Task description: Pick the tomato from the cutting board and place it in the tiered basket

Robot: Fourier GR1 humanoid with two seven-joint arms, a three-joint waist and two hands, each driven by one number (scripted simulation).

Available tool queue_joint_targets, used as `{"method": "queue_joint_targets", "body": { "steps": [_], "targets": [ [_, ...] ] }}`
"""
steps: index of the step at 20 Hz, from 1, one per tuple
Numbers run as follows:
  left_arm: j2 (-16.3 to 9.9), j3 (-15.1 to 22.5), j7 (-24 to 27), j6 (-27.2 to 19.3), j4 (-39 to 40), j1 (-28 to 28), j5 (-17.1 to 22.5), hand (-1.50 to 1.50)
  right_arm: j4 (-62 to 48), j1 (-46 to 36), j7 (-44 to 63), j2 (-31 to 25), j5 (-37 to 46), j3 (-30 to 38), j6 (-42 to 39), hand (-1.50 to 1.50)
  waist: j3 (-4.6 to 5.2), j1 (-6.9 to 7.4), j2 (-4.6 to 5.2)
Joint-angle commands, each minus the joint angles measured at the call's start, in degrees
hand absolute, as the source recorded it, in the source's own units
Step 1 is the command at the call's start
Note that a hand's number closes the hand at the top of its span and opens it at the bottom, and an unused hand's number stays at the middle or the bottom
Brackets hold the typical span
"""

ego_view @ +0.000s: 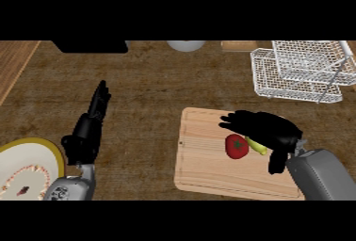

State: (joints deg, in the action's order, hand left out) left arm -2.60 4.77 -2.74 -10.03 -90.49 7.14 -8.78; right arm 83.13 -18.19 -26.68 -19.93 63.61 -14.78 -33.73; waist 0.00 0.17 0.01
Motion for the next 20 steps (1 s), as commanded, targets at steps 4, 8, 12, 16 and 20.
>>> {"method": "queue_joint_targets", "body": {
  "steps": [4, 8, 12, 16, 20],
  "targets": [
    [-0.1, -0.6, -1.0, 0.6, 0.3, 1.9, -0.9, 0.0, -7.5, -3.8, -2.2, 2.5, 2.9, 0.6, 1.6, -1.5, 0.0, 0.08, 0.02],
    [1.4, 0.4, 0.4, -0.5, 1.7, 0.0, -2.1, 0.0, -4.7, 0.9, -0.9, 4.8, 4.5, -0.8, 3.1, -1.5, 0.0, -0.05, -0.01],
    [1.3, -1.4, 0.7, 1.0, 2.3, 1.4, 0.0, 0.0, -5.9, -0.2, -4.9, 2.6, 3.2, 2.2, 1.3, -1.5, 0.01, -0.1, 0.0],
    [0.7, 1.2, -3.7, 1.3, -4.9, -2.4, -1.7, 0.0, -12.8, -1.3, -5.9, 4.1, 3.3, 3.9, 7.1, -1.5, -0.02, 0.24, -0.01],
    [-0.6, -1.8, -0.9, 2.9, -1.4, -0.1, 0.4, 0.0, -14.7, 2.2, -4.1, 9.8, 5.2, 1.9, 16.1, 1.5, -0.02, 0.18, 0.05]
  ]
}}
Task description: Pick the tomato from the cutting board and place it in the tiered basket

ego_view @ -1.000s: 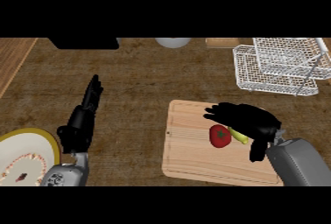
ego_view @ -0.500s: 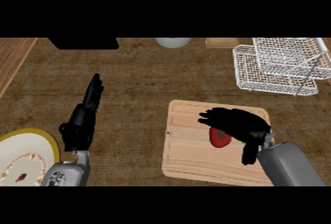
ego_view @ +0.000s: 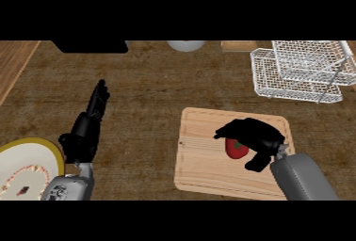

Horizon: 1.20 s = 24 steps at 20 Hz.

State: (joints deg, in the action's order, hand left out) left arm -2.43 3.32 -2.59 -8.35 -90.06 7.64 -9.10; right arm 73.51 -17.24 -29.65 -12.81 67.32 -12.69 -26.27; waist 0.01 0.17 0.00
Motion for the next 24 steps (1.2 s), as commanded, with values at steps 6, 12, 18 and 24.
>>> {"method": "queue_joint_targets", "body": {
  "steps": [6, 12, 18, 24],
  "targets": [
    [1.0, 0.6, 1.4, 0.7, 0.6, -2.4, 0.4, 0.0, -1.4, 1.4, -3.5, 1.8, 4.5, -1.6, 15.7, 1.5, -0.01, 0.08, 0.02],
    [1.6, 0.4, -0.1, -1.6, 0.6, 0.3, -1.0, 0.0, -6.3, -0.6, 28.7, 2.3, 13.1, 8.6, 7.8, 1.5, 0.2, -1.03, 0.03],
    [2.1, 2.2, -0.8, -1.9, -1.1, -0.1, -2.3, 0.0, -7.0, -5.3, 51.4, 9.8, 18.4, 12.2, 4.5, 1.5, 0.02, 0.39, -0.05],
    [0.4, -0.4, 1.5, -0.6, 2.0, 0.2, -0.1, 0.0, 2.7, -9.4, 59.0, 10.1, 19.2, 13.7, 1.4, 1.5, 0.03, -0.29, -0.11]
  ]
}}
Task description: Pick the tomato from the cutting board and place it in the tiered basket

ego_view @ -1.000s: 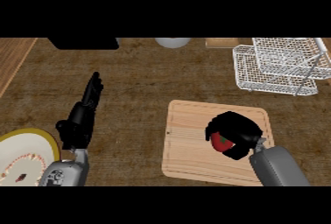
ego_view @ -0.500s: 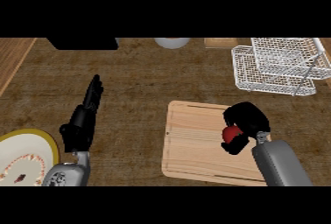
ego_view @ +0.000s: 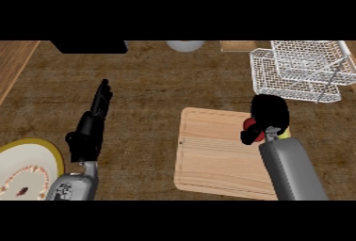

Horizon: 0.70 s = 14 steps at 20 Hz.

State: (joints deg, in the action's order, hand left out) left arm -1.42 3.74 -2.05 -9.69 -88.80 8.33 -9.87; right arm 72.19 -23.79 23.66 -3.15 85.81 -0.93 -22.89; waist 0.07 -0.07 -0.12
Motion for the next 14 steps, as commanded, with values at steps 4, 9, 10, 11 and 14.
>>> {"method": "queue_joint_targets", "body": {
  "steps": [4, 9, 10, 11, 14],
  "targets": [
    [1.4, 1.8, -1.9, -1.9, -2.1, -1.4, -1.1, 0.0, 16.3, -4.4, 10.8, 2.0, 1.5, 0.7, -8.7, 1.5, -0.03, -0.43, -0.33],
    [-0.7, -0.4, -1.7, 0.1, -1.4, 0.0, 0.7, 0.0, 27.5, -10.8, 10.9, -2.4, -0.5, 4.5, -16.8, 1.5, -0.04, -0.41, -0.22],
    [-0.3, -0.4, -1.5, -0.4, -0.8, 0.2, 0.5, 0.0, 31.0, -11.7, 12.7, -1.0, -0.8, 4.1, -20.6, 1.5, -0.03, -0.52, -0.25],
    [-0.8, -0.3, 0.0, 0.5, -0.4, -1.0, 0.8, 0.0, 30.3, -15.8, 11.9, -3.2, -2.1, 6.8, -22.7, 1.5, -0.02, -0.25, -0.17],
    [-1.5, -0.8, 0.0, 1.5, -1.3, -1.9, 1.6, 0.0, 33.0, -22.0, 15.6, -1.8, -3.0, 8.1, -29.5, 1.5, -0.02, 0.07, -0.11]
  ]
}}
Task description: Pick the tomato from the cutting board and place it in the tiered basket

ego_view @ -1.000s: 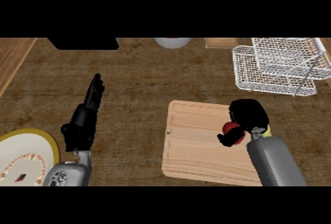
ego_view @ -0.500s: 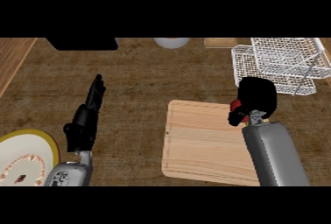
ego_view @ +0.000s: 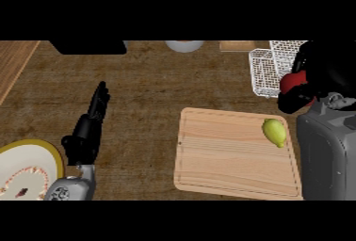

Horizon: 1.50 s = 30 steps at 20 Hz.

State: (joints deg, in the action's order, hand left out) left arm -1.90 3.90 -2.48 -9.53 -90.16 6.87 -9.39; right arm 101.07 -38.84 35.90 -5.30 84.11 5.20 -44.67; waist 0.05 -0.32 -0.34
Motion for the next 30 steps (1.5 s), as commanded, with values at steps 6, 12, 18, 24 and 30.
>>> {"method": "queue_joint_targets", "body": {
  "steps": [6, 12, 18, 24, 30],
  "targets": [
    [-0.9, 0.3, -2.4, 0.8, -4.2, -1.3, -0.3, 0.0, 2.6, -13.5, 2.7, -3.5, -6.6, 11.5, -8.9, 1.5, -0.04, 0.65, 0.15],
    [1.0, 1.6, 0.0, -0.3, -0.4, -0.5, -1.3, 0.0, -8.3, -16.1, 1.7, -4.1, -11.0, 16.6, 2.8, 1.5, -0.04, 0.75, 0.39],
    [-1.4, -1.2, -3.6, 1.7, -0.6, 3.8, 0.8, 0.0, -24.4, -22.8, -0.8, -11.7, -10.6, 18.3, 11.0, 1.5, -0.04, 1.13, 0.5],
    [1.5, 0.0, 0.9, -0.9, 4.1, 4.0, -1.0, 0.0, -33.9, -21.1, -5.1, -15.9, -9.3, 15.4, 18.8, 1.5, -0.03, 0.75, 0.53],
    [-0.3, -0.8, 0.1, 1.1, 2.6, 3.0, 0.3, 0.0, -44.8, -20.9, -10.2, -20.5, -8.3, 14.4, 25.6, 1.5, -0.04, 0.98, 0.54]
  ]
}}
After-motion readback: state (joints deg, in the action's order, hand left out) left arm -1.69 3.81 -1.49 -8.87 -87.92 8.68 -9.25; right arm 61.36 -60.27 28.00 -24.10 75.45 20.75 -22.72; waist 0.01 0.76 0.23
